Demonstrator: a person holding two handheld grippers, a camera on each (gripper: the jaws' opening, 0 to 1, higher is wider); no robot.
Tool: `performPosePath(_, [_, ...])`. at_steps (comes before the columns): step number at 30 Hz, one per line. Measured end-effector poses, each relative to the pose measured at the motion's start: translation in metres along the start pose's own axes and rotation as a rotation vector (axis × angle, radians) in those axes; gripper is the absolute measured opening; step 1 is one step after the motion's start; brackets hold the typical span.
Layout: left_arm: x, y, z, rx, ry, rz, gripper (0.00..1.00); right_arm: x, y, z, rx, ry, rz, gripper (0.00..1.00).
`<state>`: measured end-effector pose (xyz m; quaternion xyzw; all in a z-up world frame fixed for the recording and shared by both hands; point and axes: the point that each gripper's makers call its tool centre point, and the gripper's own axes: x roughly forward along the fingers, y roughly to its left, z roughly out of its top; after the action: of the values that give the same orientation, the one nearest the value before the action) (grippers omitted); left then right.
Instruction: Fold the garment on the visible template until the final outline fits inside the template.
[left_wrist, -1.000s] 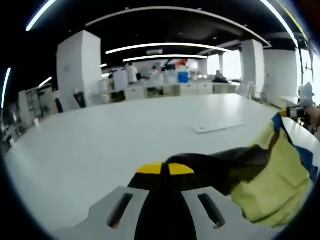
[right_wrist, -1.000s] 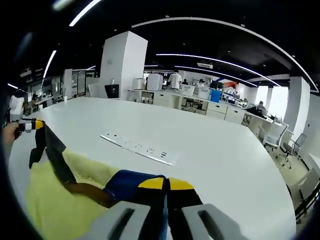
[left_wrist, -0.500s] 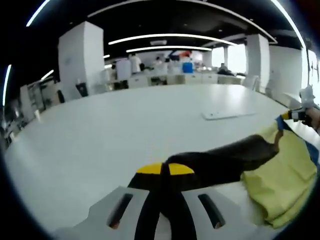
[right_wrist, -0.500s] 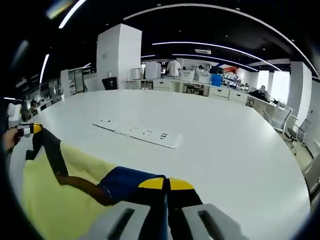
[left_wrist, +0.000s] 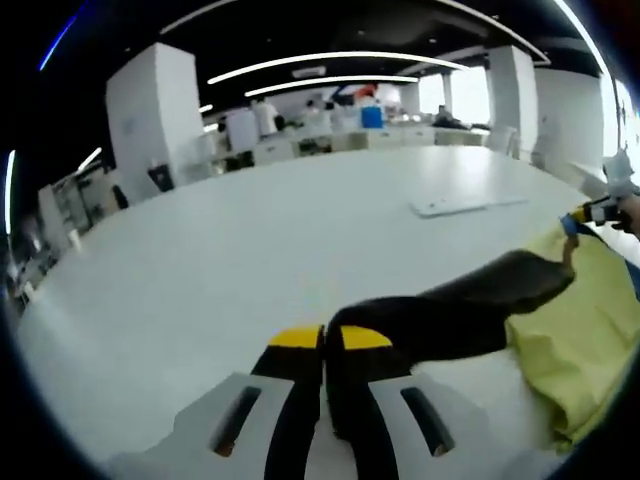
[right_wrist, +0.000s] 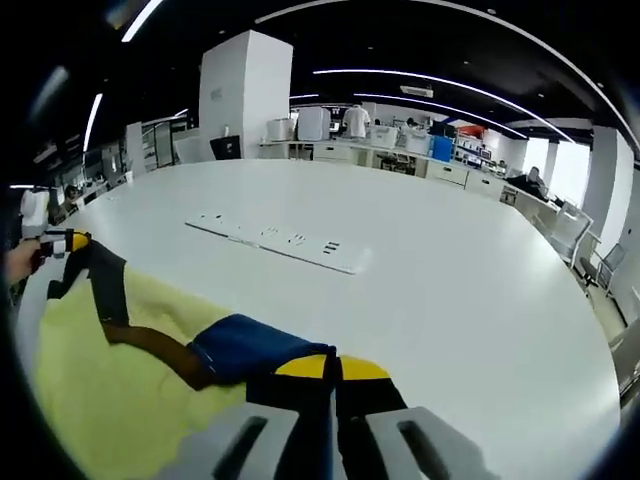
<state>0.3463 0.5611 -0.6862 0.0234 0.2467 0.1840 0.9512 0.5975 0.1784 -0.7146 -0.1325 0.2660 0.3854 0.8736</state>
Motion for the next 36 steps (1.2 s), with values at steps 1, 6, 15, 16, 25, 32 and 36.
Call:
performPosePath(1, [-0.002, 0.003, 0.005, 0.033, -0.014, 0.013, 0.11, -0.001, 0.001, 0.003, 0.010, -0.011, 0.004, 0.06])
performPosePath(6, [-0.011, -0.001, 0.019, 0.062, -0.055, -0.013, 0.22, -0.011, 0.005, 0.017, -0.023, -0.040, 0.000, 0.21])
performPosePath(15, [-0.025, -0.038, 0.035, 0.224, -0.086, -0.129, 0.42, -0.027, 0.024, 0.025, -0.066, -0.052, 0.066, 0.25])
performPosePath(16, [-0.026, -0.042, 0.036, 0.244, -0.088, -0.144, 0.43, -0.028, 0.025, 0.026, -0.068, -0.051, 0.071, 0.25])
performPosePath(25, [-0.026, -0.080, 0.042, 0.329, -0.095, -0.229, 0.42, -0.033, 0.040, 0.019, -0.173, -0.024, 0.133, 0.28])
performPosePath(32, [-0.020, -0.125, 0.044, 0.338, -0.103, -0.346, 0.38, -0.031, 0.044, 0.009, -0.284, 0.012, 0.153, 0.27])
performPosePath(36, [-0.018, -0.151, 0.043, 0.347, -0.103, -0.407, 0.37, -0.029, 0.041, 0.002, -0.338, 0.037, 0.150, 0.27])
